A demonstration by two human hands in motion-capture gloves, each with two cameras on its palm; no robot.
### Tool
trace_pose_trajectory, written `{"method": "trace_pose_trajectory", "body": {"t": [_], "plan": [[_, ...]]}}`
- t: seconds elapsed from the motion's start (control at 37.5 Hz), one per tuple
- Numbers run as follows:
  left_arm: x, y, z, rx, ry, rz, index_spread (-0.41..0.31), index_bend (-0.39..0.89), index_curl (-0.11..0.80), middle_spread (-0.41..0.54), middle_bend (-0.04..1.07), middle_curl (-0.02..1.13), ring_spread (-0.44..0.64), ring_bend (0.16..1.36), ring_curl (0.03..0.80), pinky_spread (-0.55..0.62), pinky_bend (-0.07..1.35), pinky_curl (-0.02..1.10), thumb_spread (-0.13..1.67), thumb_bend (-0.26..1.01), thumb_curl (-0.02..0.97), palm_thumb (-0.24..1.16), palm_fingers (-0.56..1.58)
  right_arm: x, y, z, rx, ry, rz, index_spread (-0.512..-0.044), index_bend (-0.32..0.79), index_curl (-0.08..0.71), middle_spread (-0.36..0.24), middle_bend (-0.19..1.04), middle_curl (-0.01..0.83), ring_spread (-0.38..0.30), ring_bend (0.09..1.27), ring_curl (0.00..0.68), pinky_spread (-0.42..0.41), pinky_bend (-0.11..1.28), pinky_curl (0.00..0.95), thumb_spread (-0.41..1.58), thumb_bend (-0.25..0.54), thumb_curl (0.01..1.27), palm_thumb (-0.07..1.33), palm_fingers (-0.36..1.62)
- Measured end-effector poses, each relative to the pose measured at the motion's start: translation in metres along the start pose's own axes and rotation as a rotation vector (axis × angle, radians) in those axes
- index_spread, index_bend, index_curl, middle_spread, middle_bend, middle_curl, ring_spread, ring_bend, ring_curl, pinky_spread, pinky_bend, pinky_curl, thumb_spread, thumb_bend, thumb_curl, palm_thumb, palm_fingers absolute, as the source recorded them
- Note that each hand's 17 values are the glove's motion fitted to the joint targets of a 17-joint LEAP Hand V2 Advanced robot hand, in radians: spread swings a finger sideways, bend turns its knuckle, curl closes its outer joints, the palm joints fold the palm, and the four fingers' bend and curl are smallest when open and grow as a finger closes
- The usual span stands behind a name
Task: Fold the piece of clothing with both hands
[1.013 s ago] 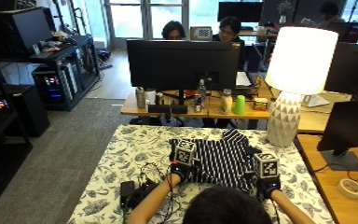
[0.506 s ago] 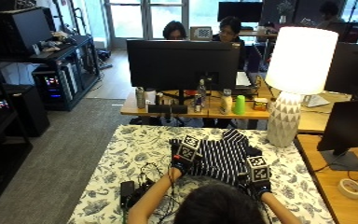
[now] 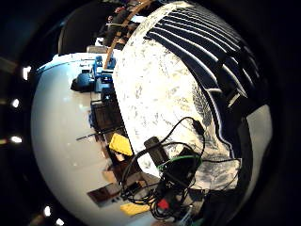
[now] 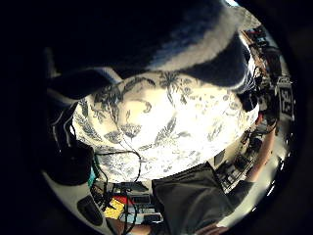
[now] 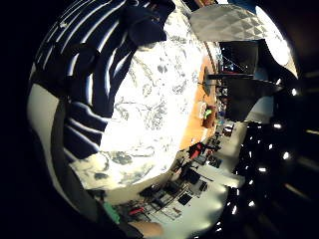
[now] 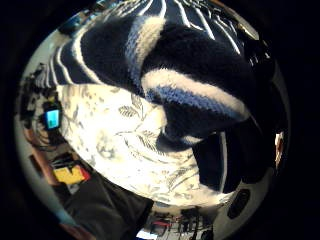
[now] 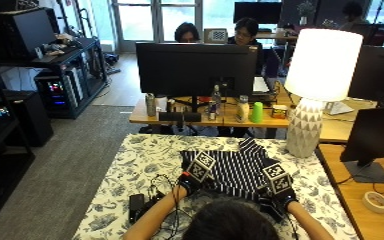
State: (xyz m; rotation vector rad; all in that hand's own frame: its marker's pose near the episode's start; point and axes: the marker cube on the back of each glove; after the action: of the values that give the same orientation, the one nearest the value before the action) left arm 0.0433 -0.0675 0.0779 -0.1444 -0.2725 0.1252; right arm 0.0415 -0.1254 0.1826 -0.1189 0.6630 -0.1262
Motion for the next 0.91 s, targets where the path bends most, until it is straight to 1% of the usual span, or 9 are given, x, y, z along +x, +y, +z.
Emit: {"method": "trace_pose_trajectory", "body": {"t": [0.08, 0.13, 0.21, 0.37, 0.53, 0.64, 0.72, 0.77, 0.91], "plan": [[0.001, -0.015, 0.016, 0.113, -0.145, -0.005, -0.196, 0.12, 0.297, -0.32, 0.49, 0.66, -0.36, 0.7, 0.462, -0.38, 0.49, 0.39, 1.66, 0.31, 0.268, 0.51, 1.11, 0.0, 0.012, -0.01, 0.001, 0.045, -0.015, -0.259, 0.18, 0.319, -0.184, 0.4, 0.469, -0.228, 0.71, 0.449, -0.303, 0.6, 0.394, 1.14, 0.136, 0.34, 1.01, 1.26], [0.003, -0.005, 0.015, 0.163, -0.219, 0.005, -0.196, 0.12, 0.298, -0.32, 0.49, 0.67, -0.36, 0.69, 0.459, -0.38, 0.48, 0.39, 1.66, 0.32, 0.264, 0.5, 1.1, 0.0, 0.023, -0.019, -0.001, 0.074, -0.024, -0.26, 0.17, 0.327, -0.189, 0.4, 0.474, -0.231, 0.71, 0.449, -0.308, 0.59, 0.394, 1.16, 0.127, 0.33, 1.0, 1.26], [0.006, 0.018, 0.005, 0.202, -0.258, 0.028, -0.195, 0.12, 0.299, -0.319, 0.48, 0.67, -0.35, 0.68, 0.455, -0.38, 0.47, 0.39, 1.66, 0.34, 0.264, 0.48, 1.11, 0.001, 0.038, -0.032, -0.005, 0.099, -0.036, -0.26, 0.17, 0.339, -0.194, 0.41, 0.479, -0.235, 0.7, 0.449, -0.316, 0.58, 0.393, 1.18, 0.116, 0.32, 1.0, 1.27], [0.007, 0.059, -0.002, 0.201, -0.205, 0.075, -0.195, 0.12, 0.297, -0.318, 0.46, 0.69, -0.35, 0.67, 0.451, -0.37, 0.46, 0.39, 1.66, 0.39, 0.262, 0.44, 1.11, -0.004, 0.077, -0.056, -0.074, 0.091, -0.105, -0.26, 0.17, 0.358, -0.207, 0.41, 0.489, -0.239, 0.69, 0.451, -0.325, 0.57, 0.393, 1.2, 0.1, 0.31, 1.01, 1.28], [0.014, 0.108, 0.004, 0.136, -0.127, 0.157, -0.194, 0.12, 0.295, -0.321, 0.44, 0.7, -0.35, 0.67, 0.451, -0.37, 0.45, 0.39, 1.66, 0.44, 0.264, 0.42, 1.12, -0.009, 0.112, -0.063, -0.287, -0.05, -0.208, -0.261, 0.16, 0.372, -0.206, 0.41, 0.496, -0.241, 0.69, 0.454, -0.33, 0.55, 0.394, 1.22, 0.086, 0.3, 1.01, 1.27], [0.013, 0.123, 0.007, 0.099, -0.089, 0.177, -0.194, 0.11, 0.292, -0.323, 0.43, 0.71, -0.36, 0.68, 0.455, -0.37, 0.44, 0.39, 1.66, 0.47, 0.265, 0.39, 1.12, -0.008, 0.121, -0.072, -0.382, -0.072, -0.235, -0.262, 0.17, 0.383, -0.208, 0.42, 0.501, -0.242, 0.68, 0.456, -0.329, 0.53, 0.391, 1.24, 0.077, 0.29, 1.02, 1.27], [0.007, 0.113, 0.002, 0.097, -0.064, 0.158, -0.194, 0.11, 0.291, -0.324, 0.43, 0.71, -0.36, 0.68, 0.455, -0.38, 0.44, 0.39, 1.66, 0.5, 0.266, 0.38, 1.12, -0.003, 0.109, -0.083, -0.385, -0.027, -0.203, -0.262, 0.16, 0.387, -0.209, 0.42, 0.505, -0.243, 0.68, 0.457, -0.325, 0.53, 0.393, 1.24, 0.071, 0.28, 1.02, 1.26], [-0.004, 0.093, -0.006, 0.108, -0.075, 0.109, -0.194, 0.11, 0.289, -0.325, 0.43, 0.72, -0.36, 0.68, 0.457, -0.37, 0.44, 0.39, 1.66, 0.51, 0.267, 0.37, 1.13, 0.003, 0.086, -0.093, -0.351, 0.024, -0.149, -0.264, 0.16, 0.39, -0.209, 0.42, 0.507, -0.244, 0.67, 0.458, -0.324, 0.52, 0.394, 1.25, 0.067, 0.28, 1.02, 1.26], [-0.038, 0.003, -0.022, 0.098, -0.129, -0.071, -0.197, 0.11, 0.284, -0.328, 0.42, 0.73, -0.36, 0.7, 0.462, -0.39, 0.45, 0.4, 1.65, 0.56, 0.271, 0.34, 1.15, 0.018, 0.002, -0.126, -0.165, 0.205, 0.062, -0.266, 0.16, 0.397, -0.21, 0.41, 0.51, -0.246, 0.67, 0.46, -0.328, 0.52, 0.395, 1.25, 0.052, 0.27, 1.02, 1.26]]}}
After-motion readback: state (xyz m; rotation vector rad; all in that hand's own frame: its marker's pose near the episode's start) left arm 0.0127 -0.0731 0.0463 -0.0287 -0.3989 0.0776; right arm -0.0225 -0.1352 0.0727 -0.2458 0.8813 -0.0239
